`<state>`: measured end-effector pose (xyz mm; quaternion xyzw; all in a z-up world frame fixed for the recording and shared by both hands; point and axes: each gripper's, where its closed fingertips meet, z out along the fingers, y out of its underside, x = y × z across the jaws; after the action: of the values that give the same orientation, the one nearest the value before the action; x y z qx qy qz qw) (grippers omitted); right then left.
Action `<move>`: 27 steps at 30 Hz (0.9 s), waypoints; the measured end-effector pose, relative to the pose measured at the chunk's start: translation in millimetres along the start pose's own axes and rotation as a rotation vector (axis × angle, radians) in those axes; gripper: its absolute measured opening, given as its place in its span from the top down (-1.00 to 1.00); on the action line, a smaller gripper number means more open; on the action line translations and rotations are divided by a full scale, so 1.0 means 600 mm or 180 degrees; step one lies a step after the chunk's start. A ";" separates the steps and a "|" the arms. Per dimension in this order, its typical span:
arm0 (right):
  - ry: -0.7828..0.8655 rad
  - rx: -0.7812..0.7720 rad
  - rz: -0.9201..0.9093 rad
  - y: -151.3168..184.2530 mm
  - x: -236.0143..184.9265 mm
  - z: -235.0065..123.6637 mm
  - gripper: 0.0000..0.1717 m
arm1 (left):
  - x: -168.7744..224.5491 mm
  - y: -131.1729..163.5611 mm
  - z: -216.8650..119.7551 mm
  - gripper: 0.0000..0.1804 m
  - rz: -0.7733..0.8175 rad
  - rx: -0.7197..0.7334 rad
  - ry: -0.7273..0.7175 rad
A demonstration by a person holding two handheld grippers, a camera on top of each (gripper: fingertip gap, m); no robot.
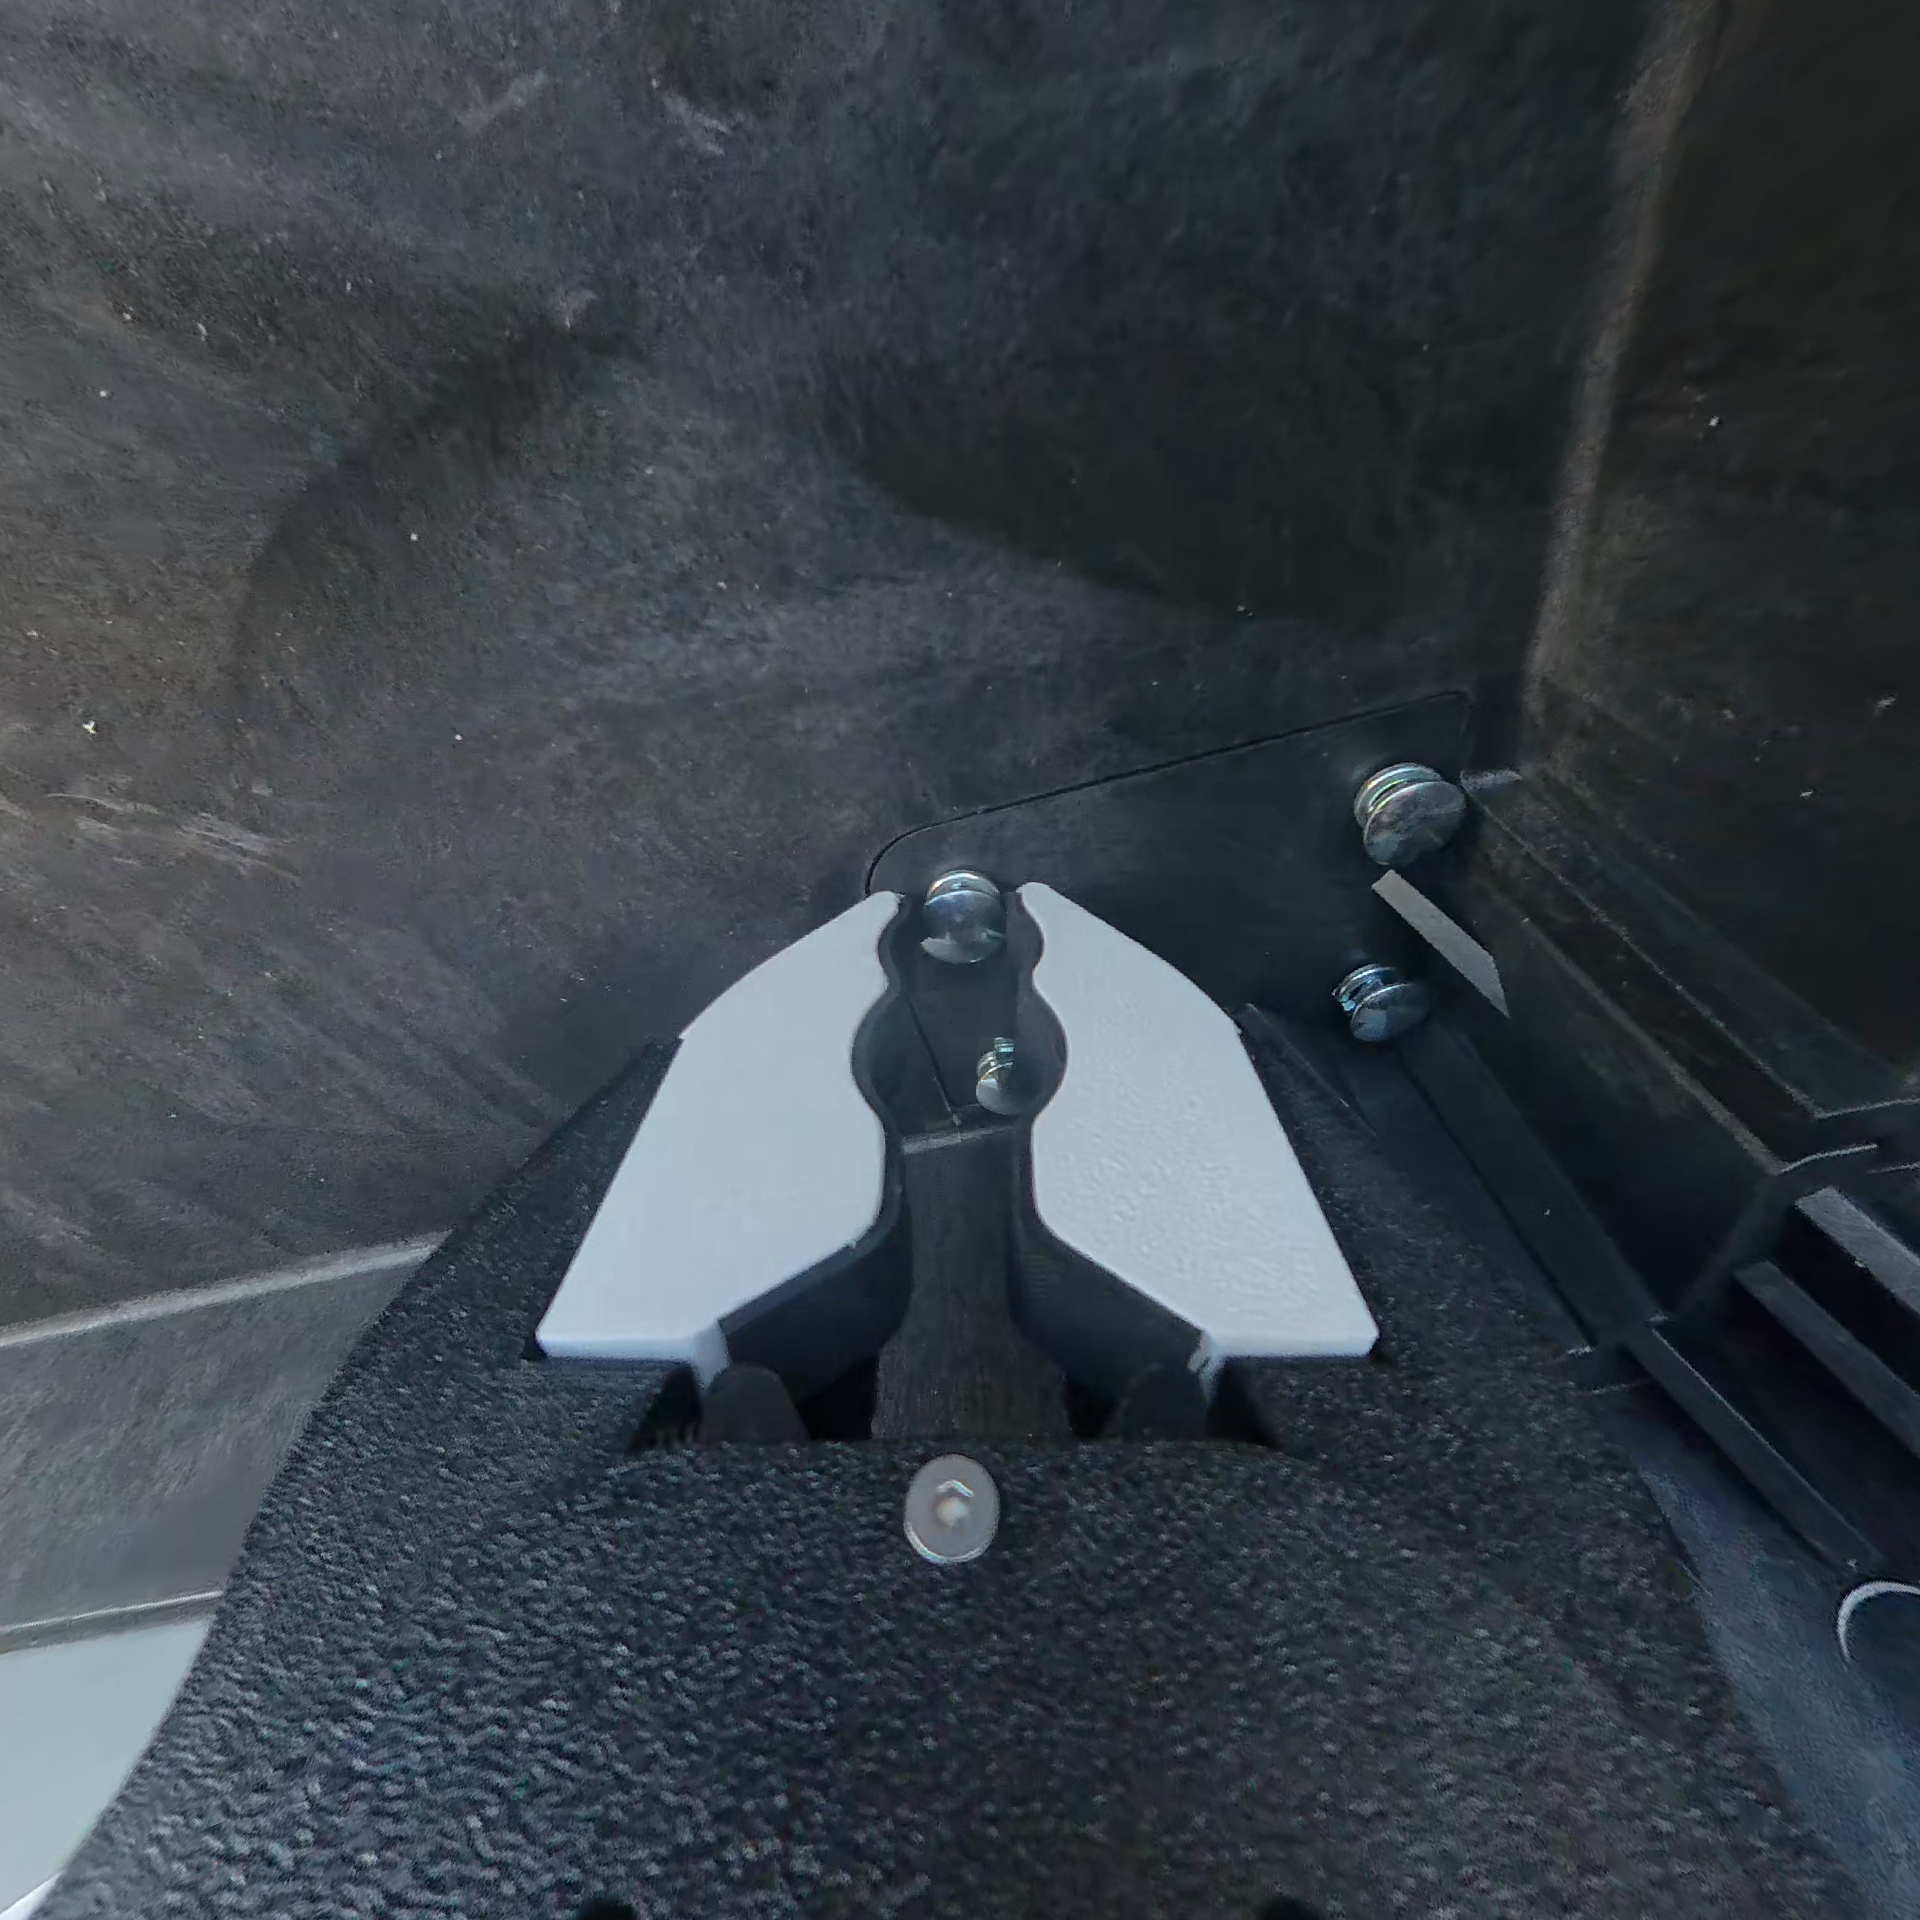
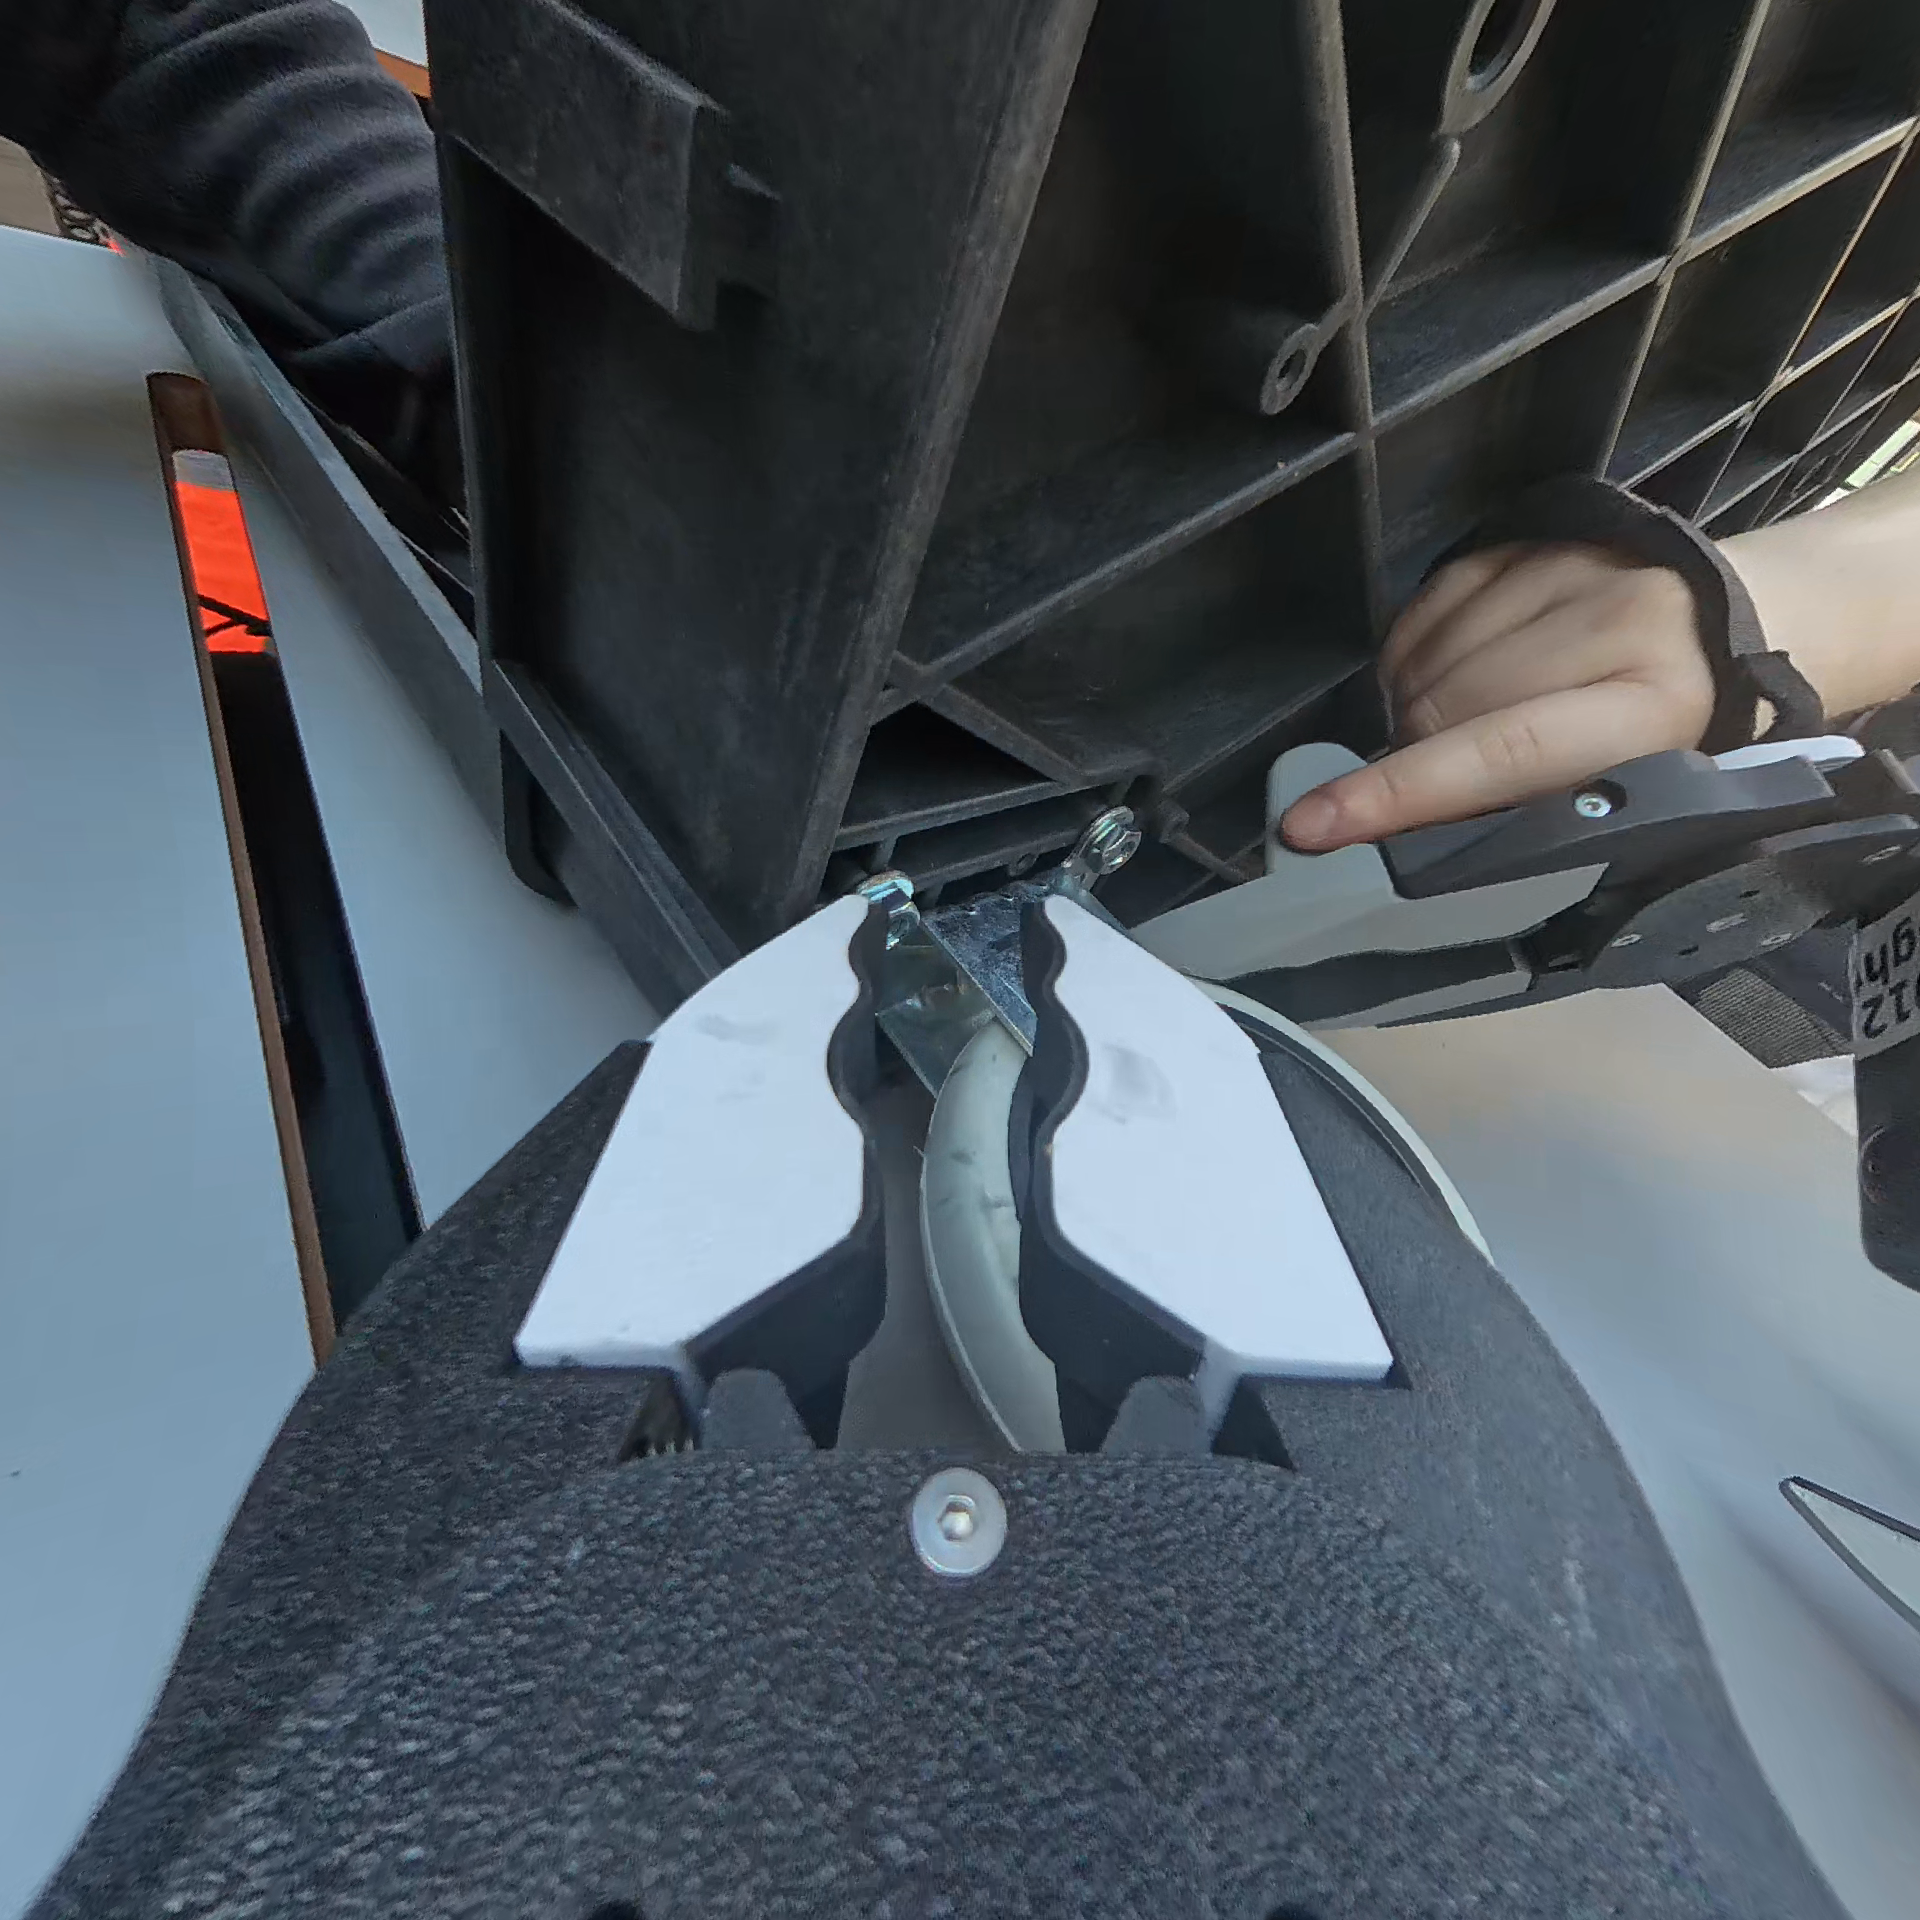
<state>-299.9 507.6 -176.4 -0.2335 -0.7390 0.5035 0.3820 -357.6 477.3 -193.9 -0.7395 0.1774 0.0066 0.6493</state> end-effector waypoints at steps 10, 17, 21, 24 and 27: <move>0.0151 0.0054 -0.0003 -0.005 0.004 -0.012 0.75 | 0.002 0.001 -0.004 0.83 0.0062 0.0021 0.0111; 0.0524 -0.0178 0.0362 0.004 -0.050 -0.107 0.80 | 0.003 0.001 -0.006 0.82 0.0072 0.0043 0.0173; 0.0826 -0.0326 0.0553 0.017 -0.119 -0.144 0.80 | 0.004 0.000 -0.006 0.83 0.0051 0.0058 0.0208; 0.1198 -0.0206 0.0606 0.006 -0.147 -0.169 0.84 | 0.004 -0.001 -0.005 0.83 0.0022 0.0067 0.0234; 0.1658 -0.0031 0.0569 -0.010 -0.145 -0.196 0.88 | 0.003 -0.003 -0.003 0.83 0.0020 0.0086 0.0264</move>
<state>-153.6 508.3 -176.1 -0.4212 -0.5947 0.4547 0.5120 -355.8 475.4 -192.5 -0.7298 0.2066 -0.0244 0.6513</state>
